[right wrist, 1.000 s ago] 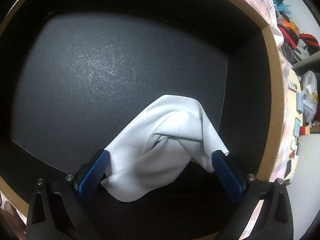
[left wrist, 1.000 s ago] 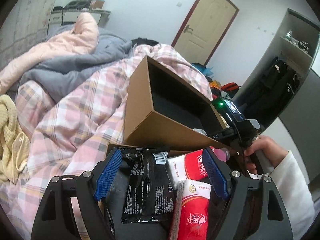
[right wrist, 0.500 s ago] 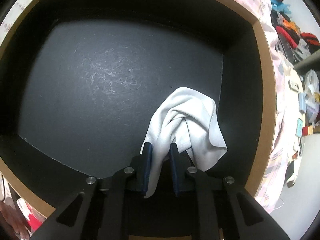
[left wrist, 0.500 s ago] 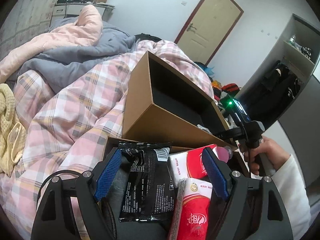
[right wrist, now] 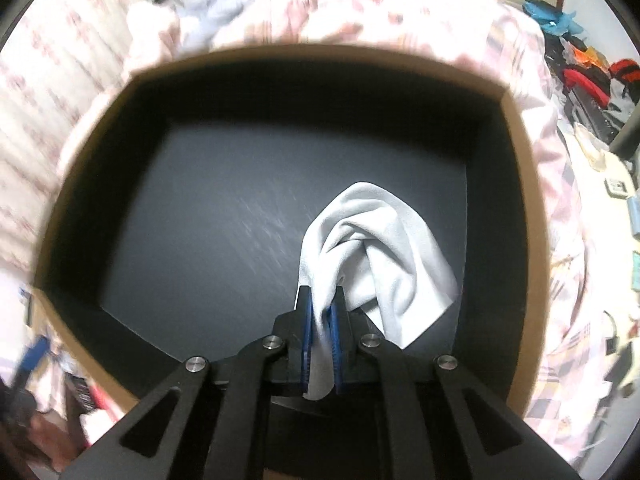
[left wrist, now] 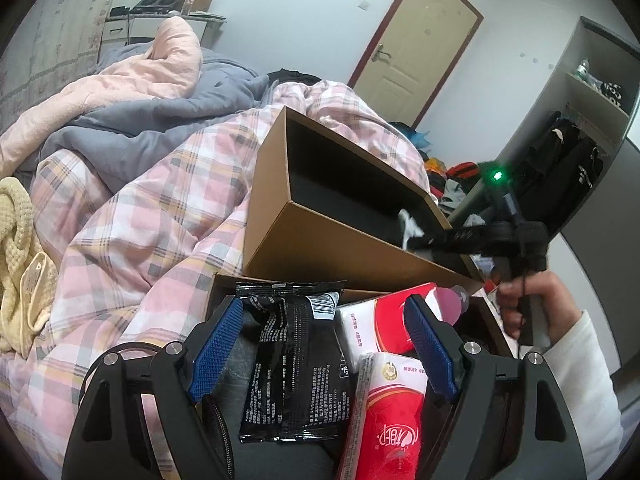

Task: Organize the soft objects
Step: 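Lift the grey cloth out of the box with the right gripper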

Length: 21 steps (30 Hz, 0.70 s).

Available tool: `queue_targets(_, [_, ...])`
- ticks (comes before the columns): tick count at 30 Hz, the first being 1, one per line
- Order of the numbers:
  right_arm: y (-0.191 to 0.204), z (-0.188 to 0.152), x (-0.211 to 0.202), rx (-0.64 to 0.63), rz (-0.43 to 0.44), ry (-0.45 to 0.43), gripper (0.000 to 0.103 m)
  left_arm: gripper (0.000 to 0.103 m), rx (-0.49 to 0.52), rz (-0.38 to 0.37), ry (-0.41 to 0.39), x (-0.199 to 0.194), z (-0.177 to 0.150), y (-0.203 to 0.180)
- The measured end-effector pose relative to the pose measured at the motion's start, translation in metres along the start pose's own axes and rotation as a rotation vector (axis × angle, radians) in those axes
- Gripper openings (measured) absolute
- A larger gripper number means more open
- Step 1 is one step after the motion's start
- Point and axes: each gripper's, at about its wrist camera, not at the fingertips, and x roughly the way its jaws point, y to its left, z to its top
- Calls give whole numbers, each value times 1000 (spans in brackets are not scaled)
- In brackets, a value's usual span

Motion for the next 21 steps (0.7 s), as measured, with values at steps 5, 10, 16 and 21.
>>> queue_targets(5, [11, -7, -45, 5, 49, -81, 5, 80, -1, 5, 2, 1, -1, 0])
queue_targets(10, [6, -18, -78, -17, 135, -183, 5, 80, 0, 20, -3, 2, -2, 2])
queue_targets(16, [42, -50, -98, -135, 252, -307, 5, 80, -3, 47, -29, -3, -2, 2])
queue_targets(21, [51, -73, -102, -203, 392, -349, 5, 80, -5, 58, -110, -23, 2, 2])
